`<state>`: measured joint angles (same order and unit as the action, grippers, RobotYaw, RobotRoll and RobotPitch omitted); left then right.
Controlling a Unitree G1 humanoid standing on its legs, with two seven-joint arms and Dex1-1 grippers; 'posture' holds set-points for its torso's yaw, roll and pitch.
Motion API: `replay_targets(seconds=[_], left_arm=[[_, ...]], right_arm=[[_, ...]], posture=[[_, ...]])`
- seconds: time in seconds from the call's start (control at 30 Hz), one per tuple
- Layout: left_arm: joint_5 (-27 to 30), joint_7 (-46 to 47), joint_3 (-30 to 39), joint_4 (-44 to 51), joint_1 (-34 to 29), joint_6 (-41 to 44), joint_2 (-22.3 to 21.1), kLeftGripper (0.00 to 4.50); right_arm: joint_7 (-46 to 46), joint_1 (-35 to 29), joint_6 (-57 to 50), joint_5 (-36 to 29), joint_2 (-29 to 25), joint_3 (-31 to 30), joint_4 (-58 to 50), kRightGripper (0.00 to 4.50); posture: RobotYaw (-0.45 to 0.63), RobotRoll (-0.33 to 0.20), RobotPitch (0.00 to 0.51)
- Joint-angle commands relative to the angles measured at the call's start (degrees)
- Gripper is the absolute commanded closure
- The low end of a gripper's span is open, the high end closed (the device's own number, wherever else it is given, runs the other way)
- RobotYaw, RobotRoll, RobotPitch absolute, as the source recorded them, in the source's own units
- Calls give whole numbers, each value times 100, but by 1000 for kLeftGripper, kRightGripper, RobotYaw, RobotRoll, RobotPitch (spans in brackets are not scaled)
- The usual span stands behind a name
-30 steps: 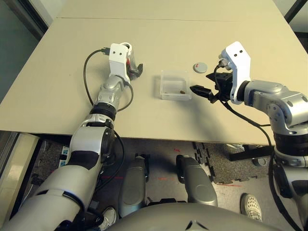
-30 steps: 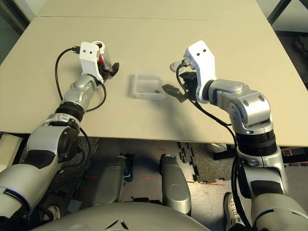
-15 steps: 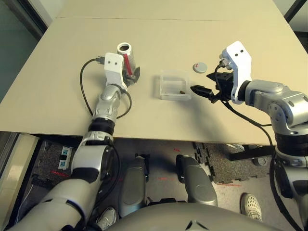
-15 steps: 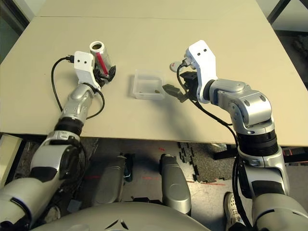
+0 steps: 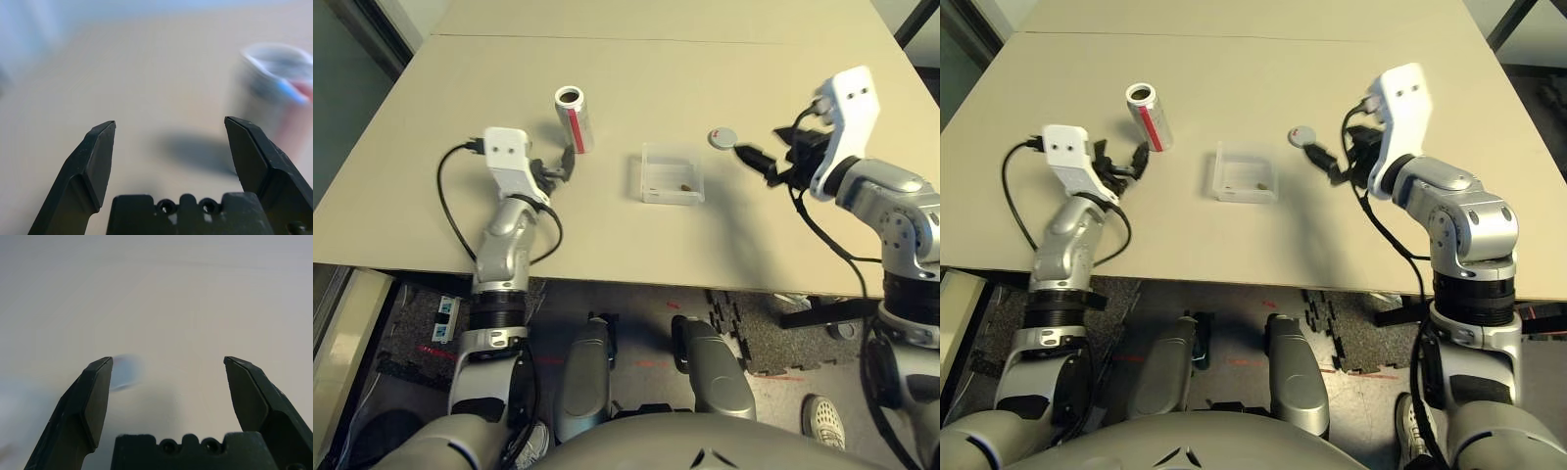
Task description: Pour the medicine from the bottle into the box.
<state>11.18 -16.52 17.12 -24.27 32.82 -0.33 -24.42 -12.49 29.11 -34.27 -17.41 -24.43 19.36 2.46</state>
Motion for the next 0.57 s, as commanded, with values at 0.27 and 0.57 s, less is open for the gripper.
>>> replay_targets(seconds=[0.27,0.57], left_arm=[[-226,344,341,-4101,1633,-1477,-972,29],[-211,449,306,-4589,1720,-1579,-779,29]], right_arm=[[1223,69,1875,785,-130,371,2163,0],[1469,-503,2476,804,-167,493,2362,0]], posture=[[32,0,197],[-19,0,209]])
